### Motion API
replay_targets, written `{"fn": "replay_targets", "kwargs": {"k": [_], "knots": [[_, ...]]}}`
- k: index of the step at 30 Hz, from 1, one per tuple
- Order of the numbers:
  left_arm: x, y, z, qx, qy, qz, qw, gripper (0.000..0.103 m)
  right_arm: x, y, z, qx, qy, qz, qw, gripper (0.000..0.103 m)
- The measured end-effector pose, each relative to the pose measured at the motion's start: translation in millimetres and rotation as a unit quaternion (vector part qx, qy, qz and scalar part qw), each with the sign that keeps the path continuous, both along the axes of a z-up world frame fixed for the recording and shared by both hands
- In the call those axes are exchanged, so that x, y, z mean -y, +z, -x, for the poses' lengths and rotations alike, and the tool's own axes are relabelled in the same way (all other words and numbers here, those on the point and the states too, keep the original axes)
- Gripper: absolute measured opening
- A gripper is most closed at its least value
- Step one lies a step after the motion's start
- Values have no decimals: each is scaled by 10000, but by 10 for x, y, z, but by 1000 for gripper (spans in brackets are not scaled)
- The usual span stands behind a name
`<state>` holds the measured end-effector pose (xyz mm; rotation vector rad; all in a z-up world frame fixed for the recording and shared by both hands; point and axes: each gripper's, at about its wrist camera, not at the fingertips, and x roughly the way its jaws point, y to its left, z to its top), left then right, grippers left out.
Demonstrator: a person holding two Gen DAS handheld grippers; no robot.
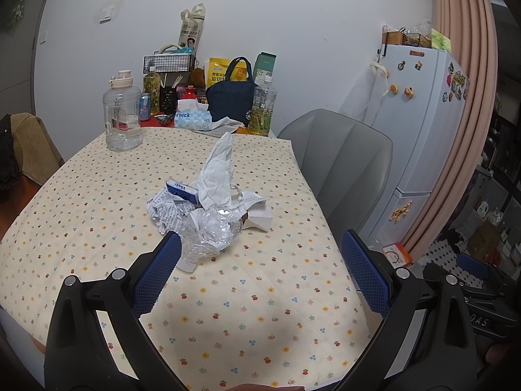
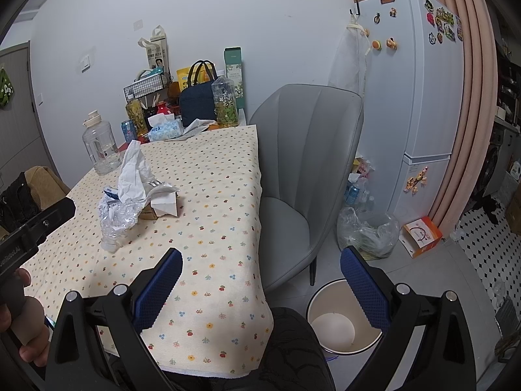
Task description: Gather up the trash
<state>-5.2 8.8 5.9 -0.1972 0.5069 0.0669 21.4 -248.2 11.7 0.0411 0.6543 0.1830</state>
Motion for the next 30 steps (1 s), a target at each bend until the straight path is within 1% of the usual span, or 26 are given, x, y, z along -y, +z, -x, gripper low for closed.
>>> {"fn": "replay_targets", "kwargs": {"k": [10,16,22,25,30], "knots": [[-56,-9,-13,-16,34,60,10000,97,-1,21,-38,6,47,53,10000,95],[-171,-38,-38,-45,162,111,9998,97,-154,32,-112,18,187,95,9998,95],[-372,-118,-76,-135,355,186,9991,97,-409,16,-254,-21,550,80,9985,95],[-524,-163,-89,-182,510,251,9982,97,-576,4,-326,-17,736,104,9972,95],[-833,-270,-99,-273,819,398,9955,97,-890,-75,-473,-149,1144,53,9933,95]]}}
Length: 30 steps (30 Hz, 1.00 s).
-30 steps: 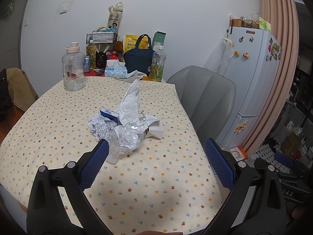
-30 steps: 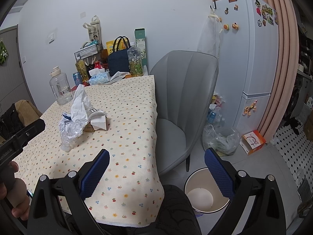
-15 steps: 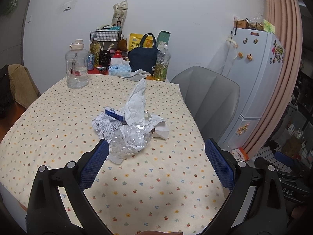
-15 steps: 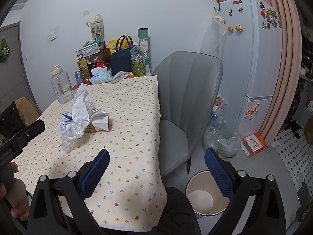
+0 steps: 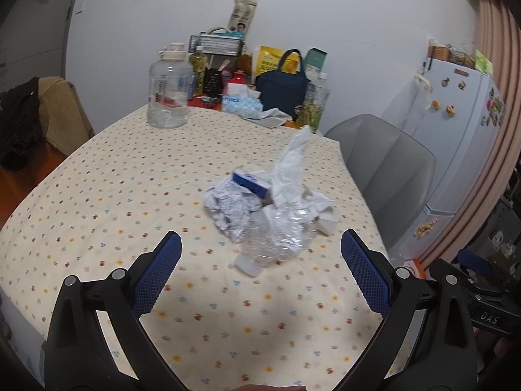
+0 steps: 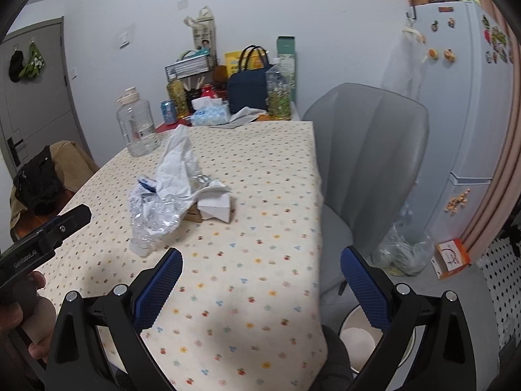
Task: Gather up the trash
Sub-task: 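Grasp the clear plastic bag with the right tool while the left tool approaches the pile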
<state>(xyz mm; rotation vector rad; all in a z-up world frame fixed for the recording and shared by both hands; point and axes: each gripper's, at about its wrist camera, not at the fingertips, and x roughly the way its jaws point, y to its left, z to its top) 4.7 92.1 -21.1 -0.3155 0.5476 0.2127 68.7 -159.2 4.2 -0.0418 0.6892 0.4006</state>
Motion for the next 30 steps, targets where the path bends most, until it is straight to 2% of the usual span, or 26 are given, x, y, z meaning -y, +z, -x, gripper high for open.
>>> {"fn": "replay_targets", "kwargs": {"k": [9,19,26,30], "knots": [[-556,-239,-58,-191,466,325,9982,96,-506,-145,-274,-343,689,-221,9968,92],[-869,-411,-150,-356,720,482,9956,90,-951,-369,-580,-902,1147,-560,9877,84],[-961,-466,-239,-392,726,543,9951,87,-1004,-449,-899,-916,890,-474,9907,83],[-1011,-480,-283,-370,747,592,9948,86,-990,-531,-1105,-1025,730,-454,9910,73]]}}
